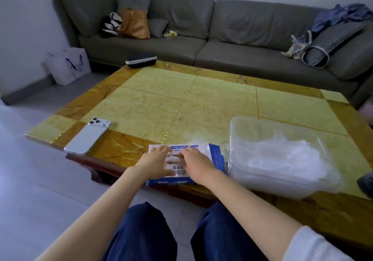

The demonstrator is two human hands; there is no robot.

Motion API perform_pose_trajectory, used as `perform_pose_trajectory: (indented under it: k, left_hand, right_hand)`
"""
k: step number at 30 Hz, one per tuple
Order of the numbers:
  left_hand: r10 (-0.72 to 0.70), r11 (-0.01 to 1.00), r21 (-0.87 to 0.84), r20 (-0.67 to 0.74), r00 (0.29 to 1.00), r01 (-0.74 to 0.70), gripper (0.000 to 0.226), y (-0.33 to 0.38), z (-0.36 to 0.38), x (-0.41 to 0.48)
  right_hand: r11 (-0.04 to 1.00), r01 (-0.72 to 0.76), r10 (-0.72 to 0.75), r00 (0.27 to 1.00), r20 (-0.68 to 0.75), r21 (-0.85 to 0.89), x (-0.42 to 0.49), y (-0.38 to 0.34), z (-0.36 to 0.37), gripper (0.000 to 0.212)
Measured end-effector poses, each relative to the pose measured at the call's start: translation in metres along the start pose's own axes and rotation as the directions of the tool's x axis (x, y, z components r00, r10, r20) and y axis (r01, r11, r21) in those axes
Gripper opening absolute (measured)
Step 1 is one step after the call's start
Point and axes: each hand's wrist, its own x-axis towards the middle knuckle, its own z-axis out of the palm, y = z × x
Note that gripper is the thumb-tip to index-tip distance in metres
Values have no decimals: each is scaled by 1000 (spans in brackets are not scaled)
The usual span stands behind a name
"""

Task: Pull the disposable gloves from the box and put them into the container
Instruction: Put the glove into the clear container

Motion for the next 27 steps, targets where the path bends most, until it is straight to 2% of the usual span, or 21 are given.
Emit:
perform_pose_trajectory:
  k: [3,6,14,18,21,25,27]
  left_hand:
    - [1,1000,-7,-38,999,-2,73,-4,4,-1]
    - [7,1000,-5,-59,998,-8,74,-6,9,1]
    - [1,999,-46,-61,998,-4,74,-7,13,3]
    - [-2,999,-47,-69,998,-1,78,-7,13,3]
    - [-17,999,-41,-69,997,15,81,-5,12,3]
    - [-24,999,-24,-60,998,23,79,-3,11,4]
    - [-26,999,-26,-46,999,25,82,-2,9,3]
  right_hand:
    - [998,-61,58,995,-86,-34,10,-6,11,23]
    - [995,-84,78,993,-87,-61,14,-11,9,32]
    - [993,-117,116,977,-179,6,15,4,-8,23]
    - [979,-182,197,958,-209,86,11,14,-18,35]
    - [975,-170,204,940,-272,143,2,19,-25,39]
    - [978,-104,174,885,-433,181,-1,17,-45,25]
    - [979,-73,151,885,-440,189,-1,15,-59,23]
